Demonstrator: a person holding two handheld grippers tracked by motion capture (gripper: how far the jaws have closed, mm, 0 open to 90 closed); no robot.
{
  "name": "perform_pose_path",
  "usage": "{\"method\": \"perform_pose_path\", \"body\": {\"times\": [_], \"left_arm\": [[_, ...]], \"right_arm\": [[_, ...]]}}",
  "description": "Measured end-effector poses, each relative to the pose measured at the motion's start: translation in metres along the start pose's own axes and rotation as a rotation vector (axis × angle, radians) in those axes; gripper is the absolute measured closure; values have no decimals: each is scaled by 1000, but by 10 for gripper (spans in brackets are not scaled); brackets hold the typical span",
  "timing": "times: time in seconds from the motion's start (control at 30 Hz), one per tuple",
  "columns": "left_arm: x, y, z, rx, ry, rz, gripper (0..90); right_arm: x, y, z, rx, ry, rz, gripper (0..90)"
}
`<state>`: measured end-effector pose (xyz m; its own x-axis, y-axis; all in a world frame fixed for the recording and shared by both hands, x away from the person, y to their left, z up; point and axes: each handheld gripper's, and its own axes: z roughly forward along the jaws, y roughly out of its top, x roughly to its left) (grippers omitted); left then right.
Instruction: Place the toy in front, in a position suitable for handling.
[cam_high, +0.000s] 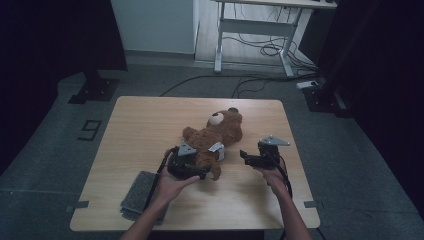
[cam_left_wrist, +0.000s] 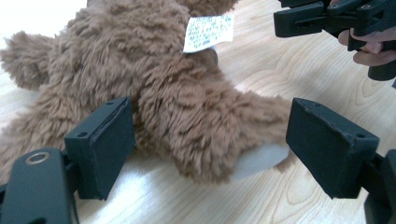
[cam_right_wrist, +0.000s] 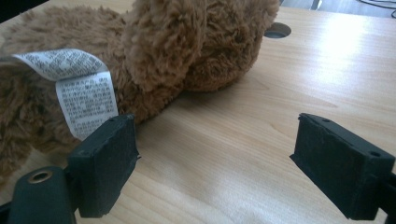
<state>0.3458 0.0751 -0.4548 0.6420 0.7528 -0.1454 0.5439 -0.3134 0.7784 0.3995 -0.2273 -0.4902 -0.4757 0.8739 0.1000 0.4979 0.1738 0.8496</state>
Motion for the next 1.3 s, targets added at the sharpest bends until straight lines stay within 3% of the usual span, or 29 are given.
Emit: {"method": "perform_pose_path", "body": {"times": [0.3,0.8,0.9,1.2,1.3], "left_arm": [[-5,5,14,15,5,-13,146],[-13,1,36,60,18,4,151],[-13,0,38,62,22,1,159],[-14,-4,43,81,50,4,217],[-14,-5,45,86,56,1,228]], "right_arm": [[4,9,5,-18,18,-7,132],[10,16,10,-19,28,-21,132],[12,18,12,-21,29,-46,132],[15,32,32,-32,65,-51,137],[14,36,41,-28,79,-58,196]]}}
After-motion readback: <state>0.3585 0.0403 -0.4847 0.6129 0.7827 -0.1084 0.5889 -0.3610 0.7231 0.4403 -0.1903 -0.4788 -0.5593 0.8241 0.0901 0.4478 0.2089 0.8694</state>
